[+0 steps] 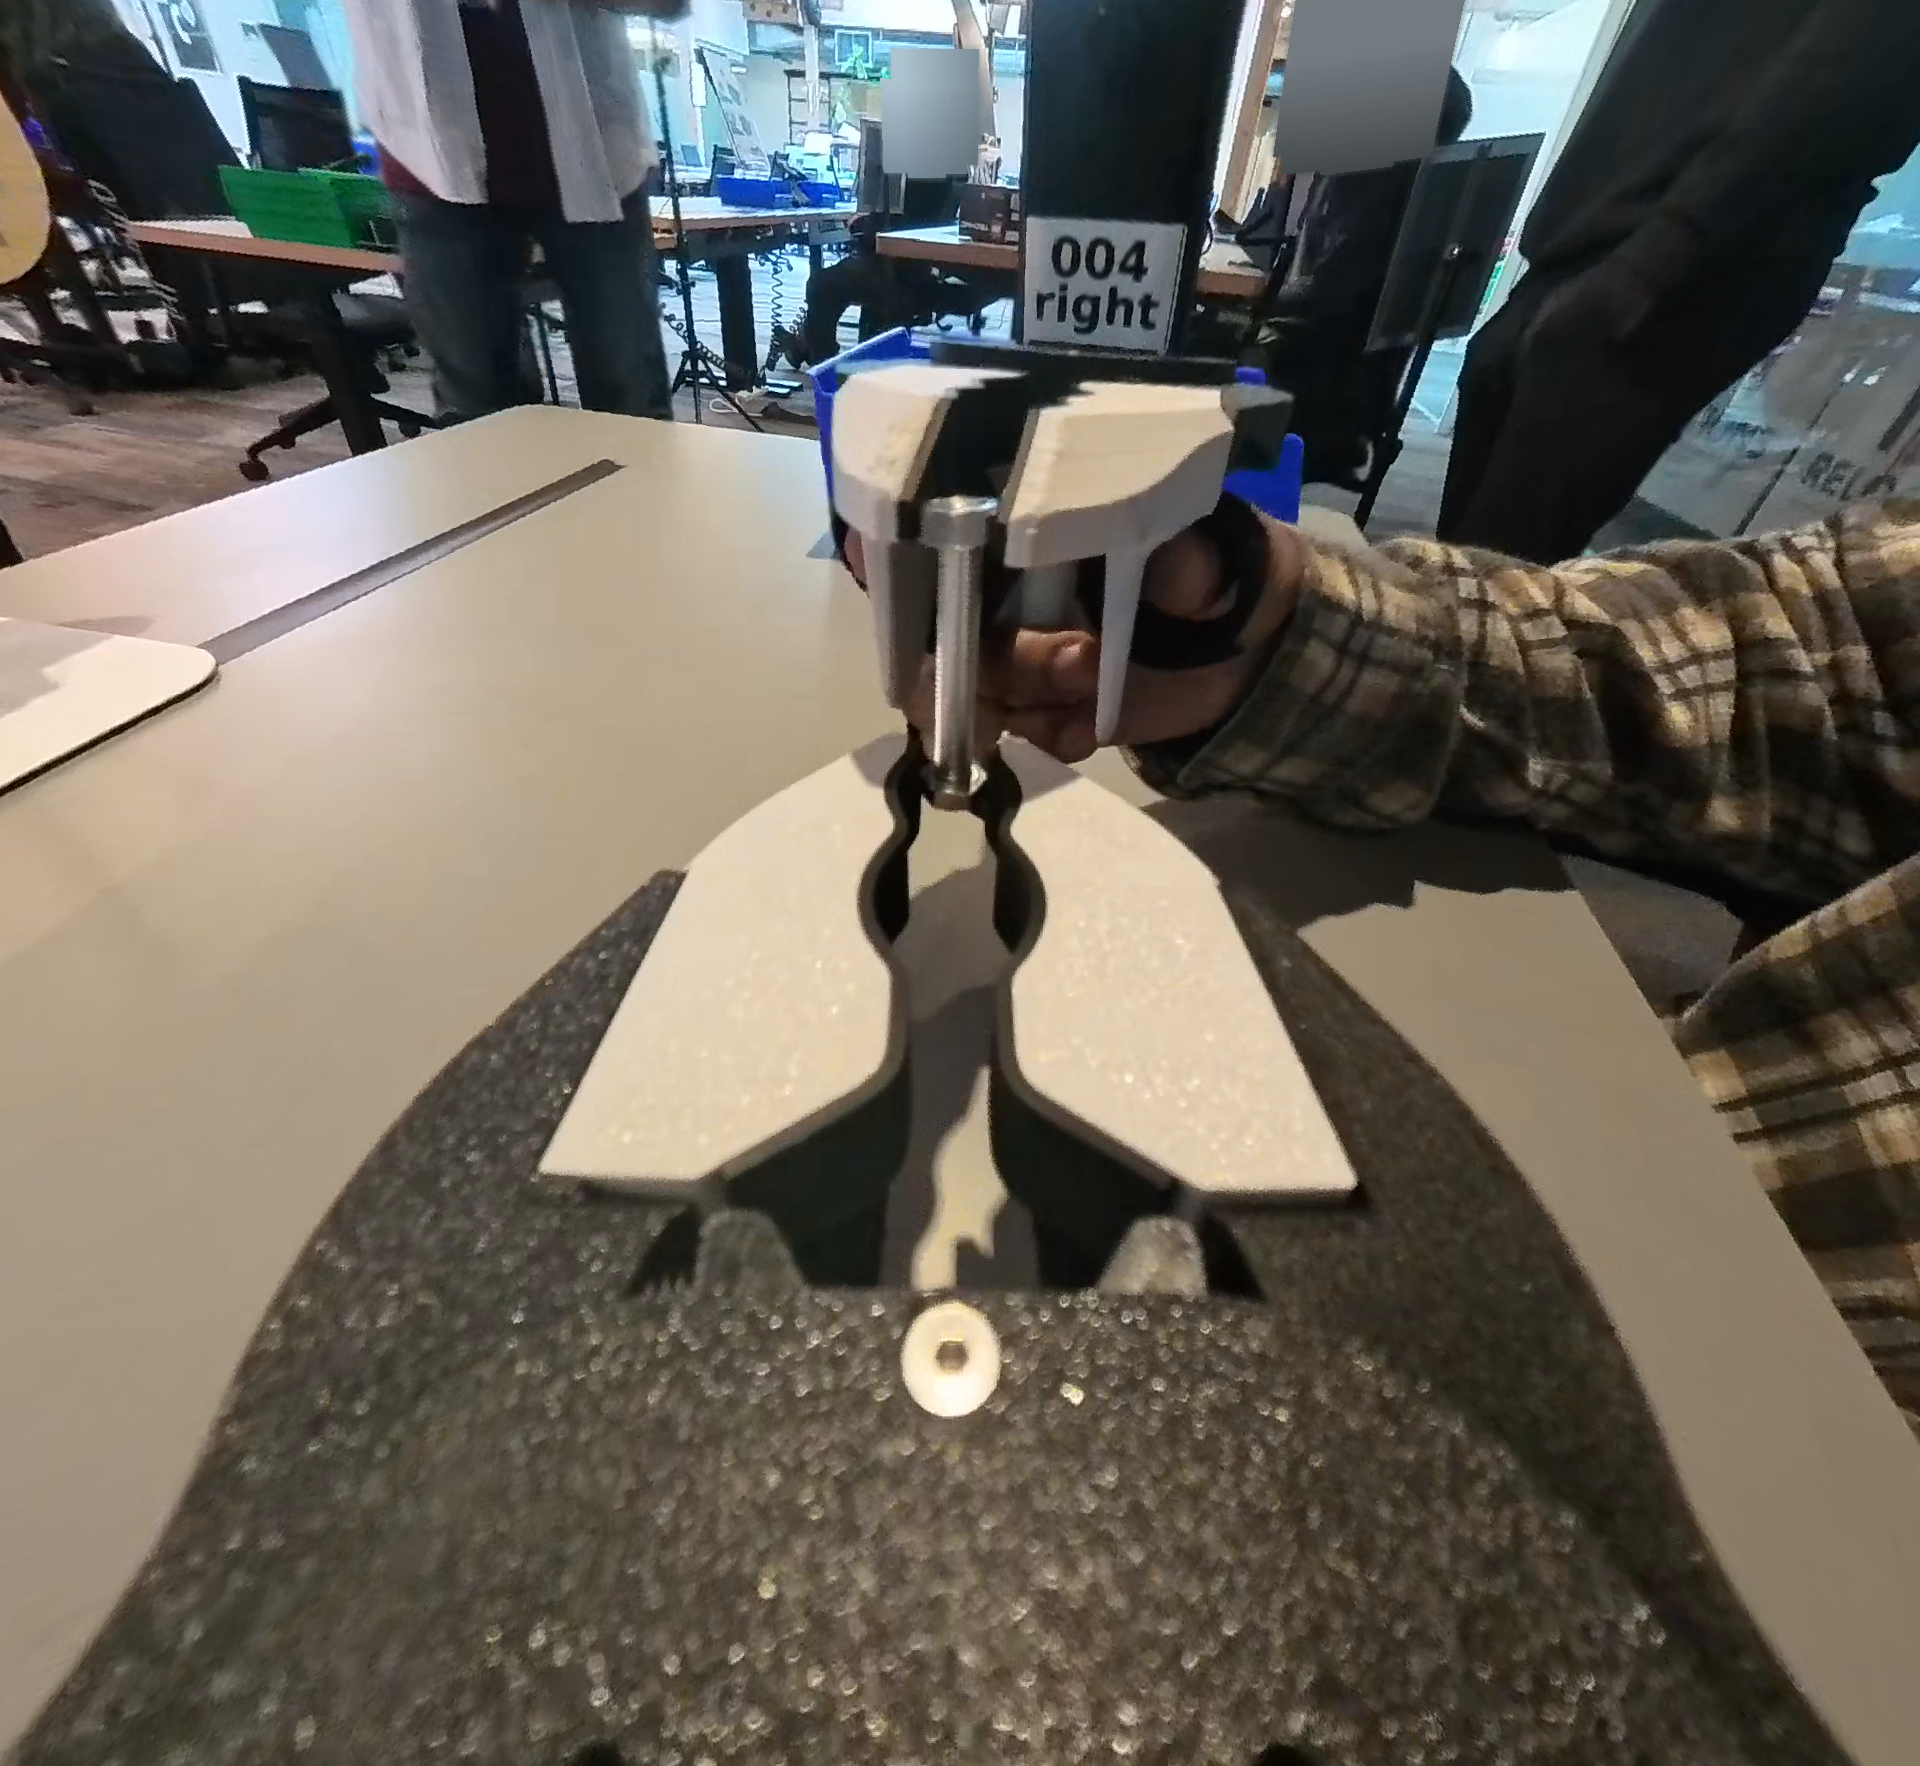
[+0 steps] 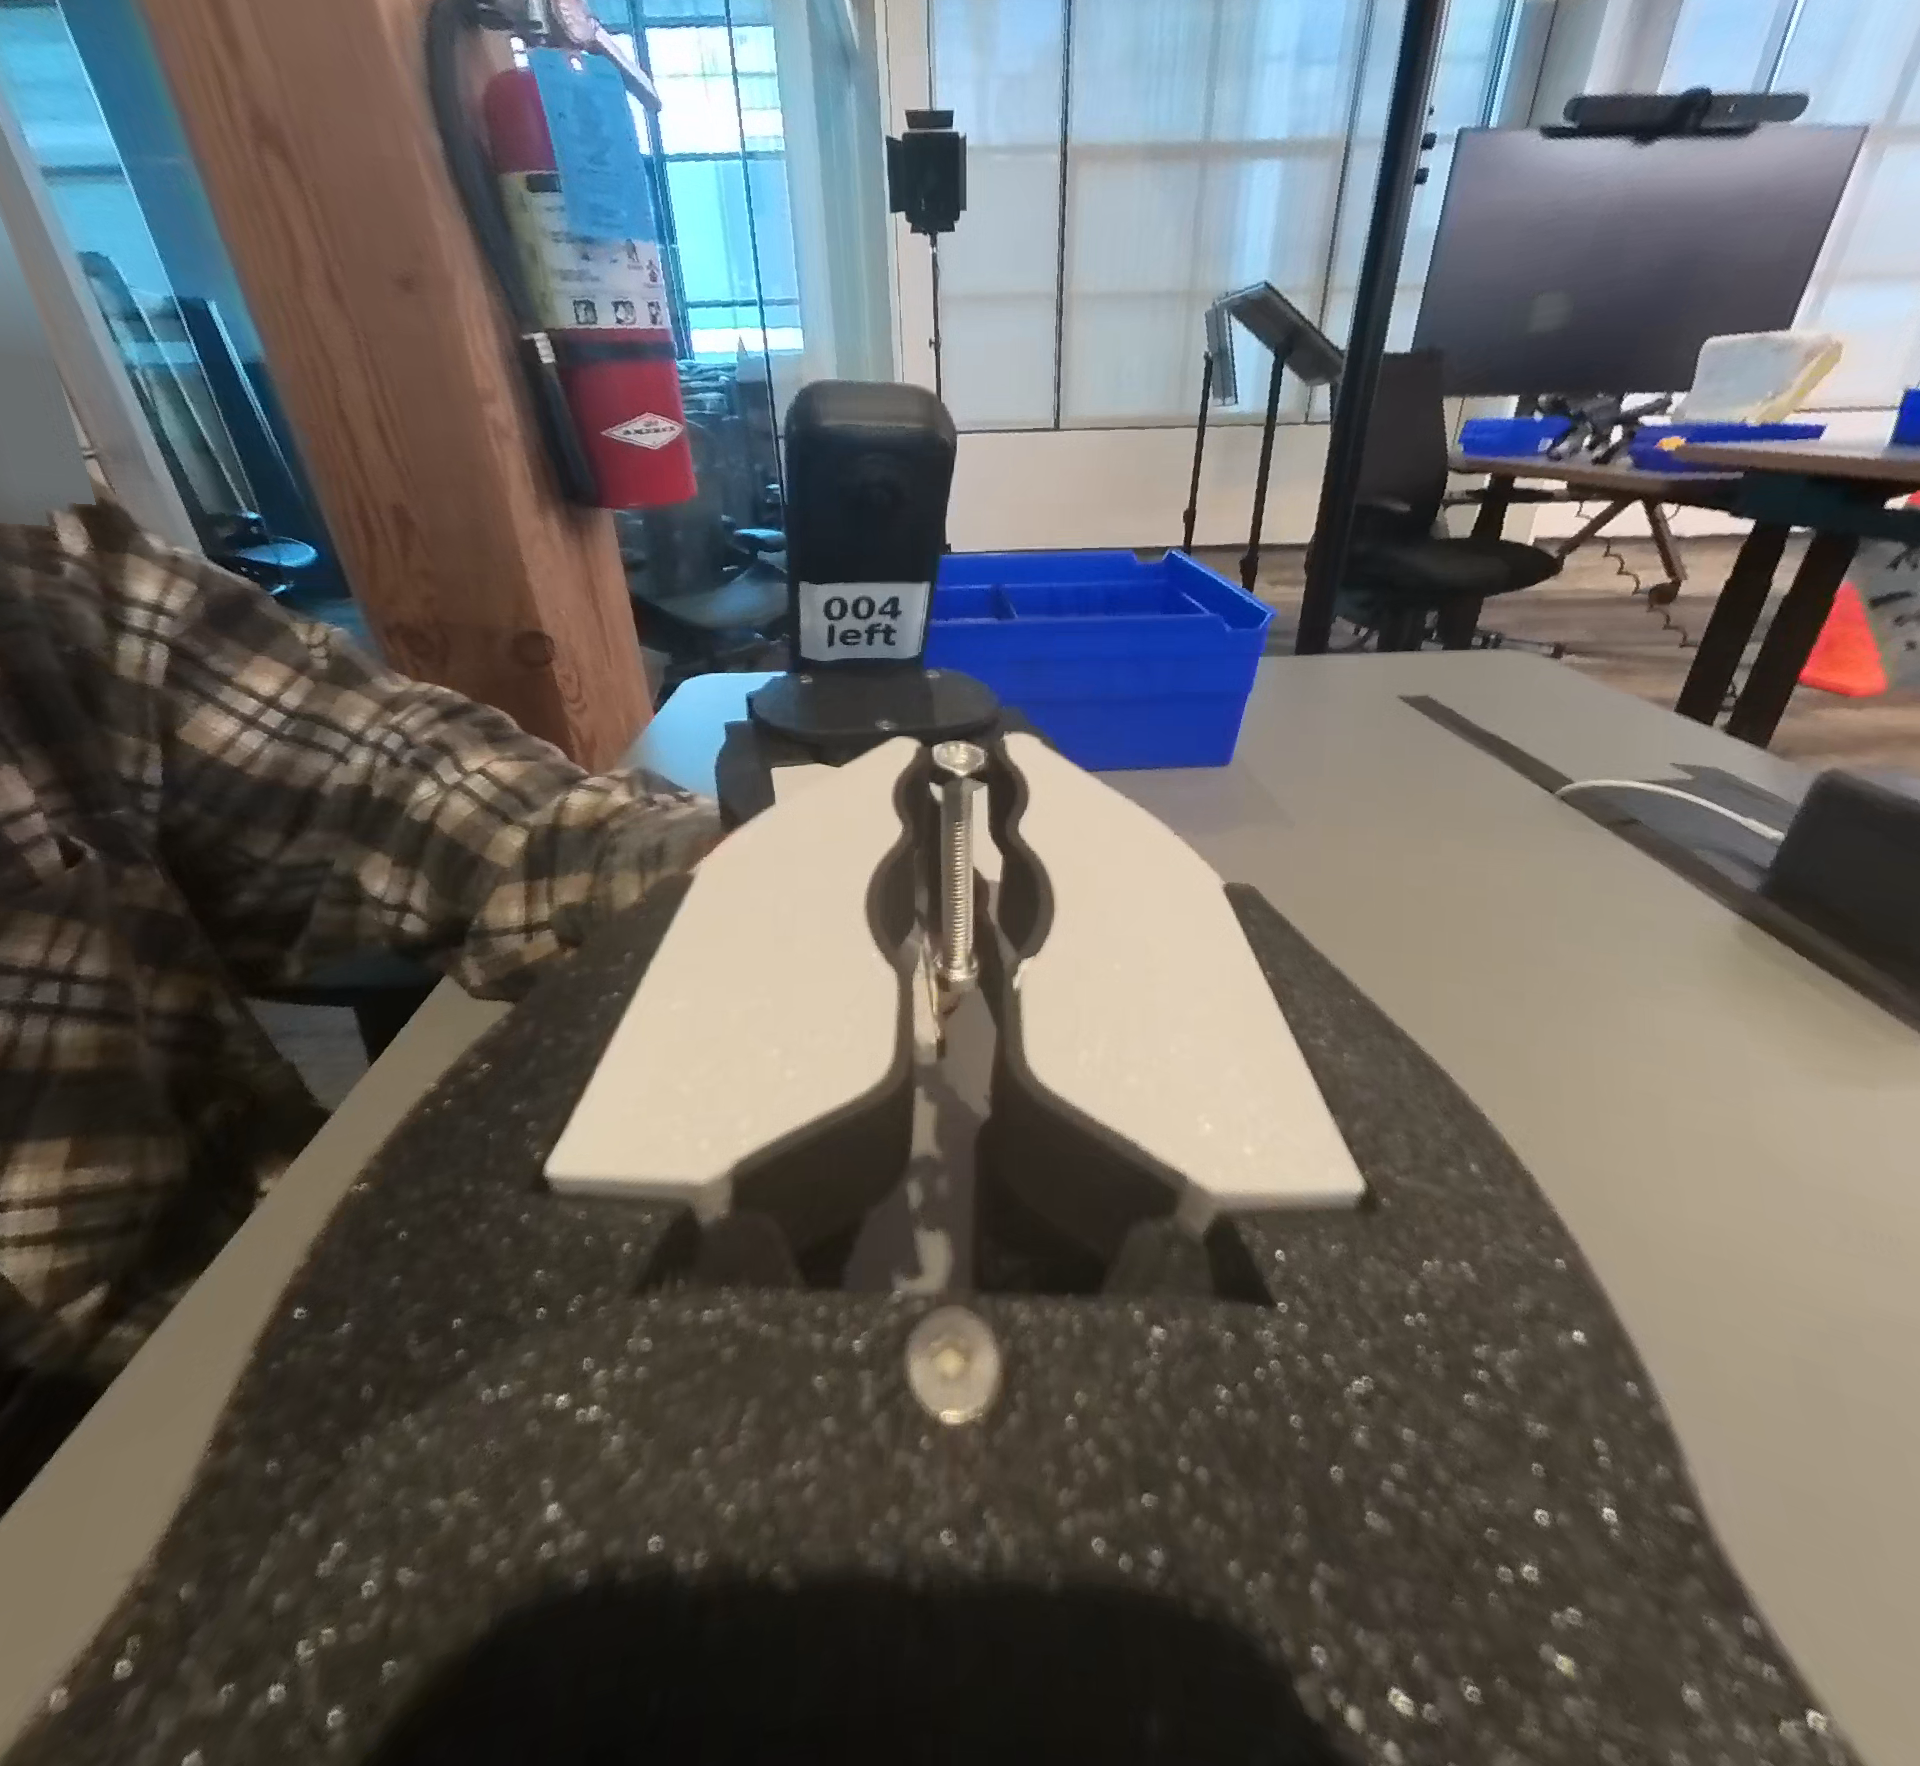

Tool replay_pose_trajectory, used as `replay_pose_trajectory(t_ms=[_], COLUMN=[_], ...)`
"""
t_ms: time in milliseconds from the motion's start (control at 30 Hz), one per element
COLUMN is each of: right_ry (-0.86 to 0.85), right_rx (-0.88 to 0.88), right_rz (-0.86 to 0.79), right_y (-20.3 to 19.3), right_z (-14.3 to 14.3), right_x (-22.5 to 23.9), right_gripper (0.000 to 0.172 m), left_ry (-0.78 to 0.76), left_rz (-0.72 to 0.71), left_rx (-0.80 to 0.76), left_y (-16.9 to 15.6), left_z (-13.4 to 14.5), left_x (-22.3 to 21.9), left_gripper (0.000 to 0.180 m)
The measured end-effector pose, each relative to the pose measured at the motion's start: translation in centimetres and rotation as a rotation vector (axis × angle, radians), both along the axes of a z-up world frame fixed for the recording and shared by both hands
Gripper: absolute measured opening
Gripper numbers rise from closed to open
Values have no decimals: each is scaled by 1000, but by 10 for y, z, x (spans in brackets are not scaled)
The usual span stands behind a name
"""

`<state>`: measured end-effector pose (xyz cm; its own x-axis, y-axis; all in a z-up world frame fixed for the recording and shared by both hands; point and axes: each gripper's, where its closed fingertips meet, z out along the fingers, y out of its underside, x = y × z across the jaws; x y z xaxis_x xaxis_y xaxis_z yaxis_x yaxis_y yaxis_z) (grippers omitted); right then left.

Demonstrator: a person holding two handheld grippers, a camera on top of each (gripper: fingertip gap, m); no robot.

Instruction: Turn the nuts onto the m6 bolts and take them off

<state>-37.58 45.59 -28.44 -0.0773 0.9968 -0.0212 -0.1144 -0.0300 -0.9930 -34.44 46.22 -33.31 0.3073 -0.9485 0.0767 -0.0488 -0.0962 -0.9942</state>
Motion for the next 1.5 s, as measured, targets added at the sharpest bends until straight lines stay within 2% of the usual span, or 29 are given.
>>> replay_pose_trajectory(t_ms=[300,467,767,1500], right_ry=[7,-107,-252,-185], right_rx=[37,95,183,145], right_rz=[5,-20,-67,-41], right_y=[-1,0,4,4], right_z=[-2,-11,-21,-19], right_x=[2,6,13,14], right_gripper=[10,10,10,10], left_ry=[43,148,224,196], left_rz=[16,58,77,61], left_rx=[32,68,63,46], left_y=[1,5,8,6], left_z=[-3,-12,-22,-19], left_x=[0,-1,-1,-1], left_gripper=[11,11,11,11])
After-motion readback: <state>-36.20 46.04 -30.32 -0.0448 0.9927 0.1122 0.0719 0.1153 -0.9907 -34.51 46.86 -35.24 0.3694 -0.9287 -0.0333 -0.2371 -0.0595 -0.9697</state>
